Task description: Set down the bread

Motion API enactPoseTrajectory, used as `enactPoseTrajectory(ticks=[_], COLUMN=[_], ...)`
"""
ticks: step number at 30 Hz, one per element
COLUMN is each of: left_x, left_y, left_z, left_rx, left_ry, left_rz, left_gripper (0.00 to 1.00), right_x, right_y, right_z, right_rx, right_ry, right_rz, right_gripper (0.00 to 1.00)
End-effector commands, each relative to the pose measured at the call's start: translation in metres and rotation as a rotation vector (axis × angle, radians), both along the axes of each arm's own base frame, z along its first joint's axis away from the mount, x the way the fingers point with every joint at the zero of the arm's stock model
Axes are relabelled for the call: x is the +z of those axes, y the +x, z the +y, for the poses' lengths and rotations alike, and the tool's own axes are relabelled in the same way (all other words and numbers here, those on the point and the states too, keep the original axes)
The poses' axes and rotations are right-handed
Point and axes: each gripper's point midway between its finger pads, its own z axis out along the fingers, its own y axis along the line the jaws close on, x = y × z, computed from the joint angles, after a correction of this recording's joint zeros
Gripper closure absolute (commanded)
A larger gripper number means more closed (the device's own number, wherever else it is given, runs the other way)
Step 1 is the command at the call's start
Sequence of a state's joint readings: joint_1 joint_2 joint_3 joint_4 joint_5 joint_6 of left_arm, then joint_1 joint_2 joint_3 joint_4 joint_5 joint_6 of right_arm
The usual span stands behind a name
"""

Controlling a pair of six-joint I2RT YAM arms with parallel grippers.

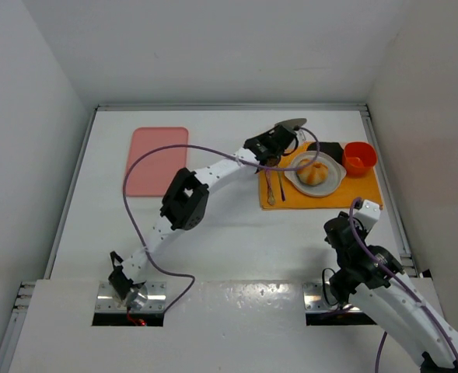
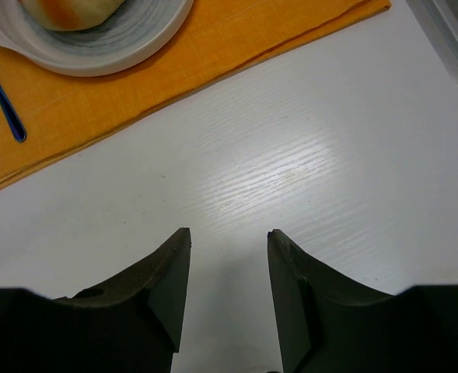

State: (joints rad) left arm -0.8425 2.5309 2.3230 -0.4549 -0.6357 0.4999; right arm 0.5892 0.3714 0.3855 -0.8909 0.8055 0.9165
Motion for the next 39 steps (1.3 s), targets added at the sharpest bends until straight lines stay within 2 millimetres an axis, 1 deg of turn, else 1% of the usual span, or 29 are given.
enactPoseTrajectory(ticks=[1, 2, 3, 5, 6, 7, 9, 10, 11, 12, 13, 15, 16, 17, 19, 20, 24, 25, 26, 27, 28, 30, 31, 33, 34, 36, 37, 38, 39], left_x=[0.074, 0.067, 0.05, 0.036, 0.047, 0.021, 0.009, -0.003, -0.01, -0.017, -0.034, -0.045, -0.051, -0.063, -0.068, -0.072, -0.081, -0.081, -0.088, -0.092, -0.095, -0.103, -0.101, -0.101, -0.097, -0.09, -0.078, -0.072, -0.063], left_y=[-0.003, -0.009, -0.022, -0.034, -0.042, -0.059, -0.08, -0.101, -0.11, -0.119, -0.132, -0.145, -0.148, -0.156, -0.16, -0.165, -0.175, -0.175, -0.18, -0.181, -0.182, -0.184, -0.179, -0.177, -0.174, -0.167, -0.161, -0.158, -0.151], left_z=[0.033, 0.044, 0.064, 0.087, 0.098, 0.114, 0.125, 0.132, 0.137, 0.141, 0.15, 0.154, 0.161, 0.168, 0.176, 0.179, 0.174, 0.174, 0.173, 0.173, 0.174, 0.175, 0.177, 0.18, 0.178, 0.181, 0.179, 0.178, 0.183], left_rx=[0.055, 0.074, 0.093, 0.116, 0.116, 0.14, 0.141, 0.151, 0.162, 0.166, 0.196, 0.214, 0.244, 0.287, 0.313, 0.319, 0.303, 0.303, 0.306, 0.308, 0.313, 0.315, 0.319, 0.327, 0.315, 0.298, 0.28, 0.277, 0.265], left_ry=[-0.345, -0.383, -0.465, -0.555, -0.623, -0.689, -0.723, -0.709, -0.698, -0.681, -0.653, -0.646, -0.657, -0.655, -0.68, -0.702, -0.718, -0.718, -0.715, -0.729, -0.725, -0.726, -0.735, -0.74, -0.751, -0.752, -0.754, -0.756, -0.747], left_rz=[0.072, 0.126, 0.258, 0.389, 0.425, 0.568, 0.657, 0.707, 0.726, 0.742, 0.776, 0.814, 0.832, 0.863, 0.88, 0.9, 0.956, 0.956, 0.982, 1.008, 1.015, 1.045, 1.034, 1.031, 1.027, 1.007, 0.99, 0.985, 0.953], left_gripper=[1.0, 1.0, 1.0, 1.0, 1.0, 1.0, 1.0, 1.0, 1.0, 1.0, 1.0, 1.0, 1.0, 1.0, 1.0, 1.0, 0.9, 0.88, 0.86, 0.83, 0.76, 0.68, 0.59, 0.51, 0.46, 0.4, 0.27, 0.24, 0.23], right_x=[0.005, 0.004, 0.001, -0.002, -0.005, -0.005, -0.01, -0.012, -0.013, -0.018, -0.02, -0.024, -0.025, -0.026, -0.026, -0.028, -0.03, -0.029, -0.03, -0.03, -0.029, -0.028, -0.028, -0.027, -0.026, -0.024, -0.023, -0.023, -0.02], right_y=[0.006, 0.007, 0.008, 0.009, 0.008, 0.008, 0.006, 0.005, 0.003, -0.003, -0.005, -0.012, -0.016, -0.018, -0.022, -0.027, -0.043, -0.043, -0.045, -0.047, -0.048, -0.051, -0.052, -0.051, -0.051, -0.051, -0.051, -0.052, -0.051], right_z=[0.008, 0.01, 0.011, 0.015, 0.015, 0.018, 0.019, 0.02, 0.02, 0.019, 0.018, 0.017, 0.015, 0.015, 0.012, 0.01, 0.001, 0.001, 0.0, 0.0, -0.001, -0.003, -0.005, -0.001, -0.001, 0.0, 0.0, 0.002, 0.002], right_rx=[-0.005, -0.006, -0.008, 0.001, 0.007, 0.016, 0.029, 0.039, 0.039, 0.033, 0.029, 0.015, 0.013, 0.017, 0.007, 0.004, -0.021, -0.025, -0.024, -0.019, -0.021, -0.03, -0.041, -0.029, -0.032, -0.022, -0.02, -0.014, -0.015], right_ry=[0.052, 0.065, 0.079, 0.094, 0.088, 0.099, 0.087, 0.092, 0.09, 0.09, 0.094, 0.108, 0.107, 0.111, 0.12, 0.113, 0.116, 0.126, 0.122, 0.125, 0.123, 0.125, 0.129, 0.143, 0.149, 0.155, 0.157, 0.165, 0.167], right_rz=[-0.028, -0.034, -0.034, -0.03, -0.019, -0.016, 0.007, 0.019, 0.032, 0.066, 0.076, 0.096, 0.107, 0.116, 0.112, 0.129, 0.153, 0.146, 0.153, 0.159, 0.156, 0.16, 0.155, 0.154, 0.146, 0.146, 0.146, 0.147, 0.136], right_gripper=[0.56, 0.56, 0.56, 0.56, 0.56, 0.56, 0.56, 0.56, 0.56, 0.56, 0.56, 0.56, 0.54, 0.53, 0.51, 0.51, 0.46, 0.44, 0.43, 0.4, 0.39, 0.35, 0.3, 0.22, 0.2, 0.14, 0.06, 0.0, 0.0])
